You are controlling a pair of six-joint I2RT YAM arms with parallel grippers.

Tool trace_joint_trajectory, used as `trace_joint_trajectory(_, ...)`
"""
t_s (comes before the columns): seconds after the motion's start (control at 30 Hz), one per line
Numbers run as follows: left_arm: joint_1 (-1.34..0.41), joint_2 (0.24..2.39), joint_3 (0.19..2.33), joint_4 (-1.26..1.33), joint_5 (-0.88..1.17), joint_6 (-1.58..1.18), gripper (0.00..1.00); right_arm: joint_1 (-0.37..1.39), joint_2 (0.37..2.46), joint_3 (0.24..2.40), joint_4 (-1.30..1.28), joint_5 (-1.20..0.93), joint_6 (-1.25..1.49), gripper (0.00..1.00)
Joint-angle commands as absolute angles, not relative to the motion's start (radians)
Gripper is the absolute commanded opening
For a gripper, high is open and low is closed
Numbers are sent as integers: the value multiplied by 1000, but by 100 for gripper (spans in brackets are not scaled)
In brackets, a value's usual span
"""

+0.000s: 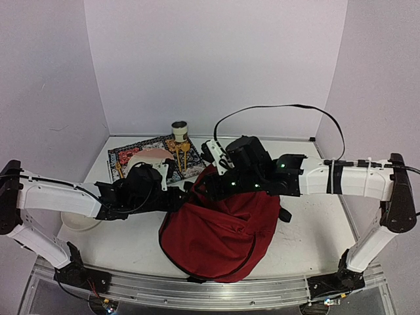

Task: Pack the student bag
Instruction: Grab the lower front pocket of the student bag.

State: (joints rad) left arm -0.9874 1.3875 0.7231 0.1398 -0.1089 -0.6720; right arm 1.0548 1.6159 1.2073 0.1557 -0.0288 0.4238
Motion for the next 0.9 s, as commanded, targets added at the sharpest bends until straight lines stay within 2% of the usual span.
trace_joint_trajectory(0.0, -980, 1391, 711, 191, -124, -658, 6, 1040, 1679, 1304, 121, 26, 472, 39)
trace_joint_trajectory(0.37, -993, 1328, 660, 260, -150, -508, 5, 1013, 1872, 1509, 60, -95, 568, 45)
trace_joint_trajectory(0.87, -1029, 1329, 634, 368, -145, -398, 4, 955, 1988, 1553, 44, -204, 655, 46)
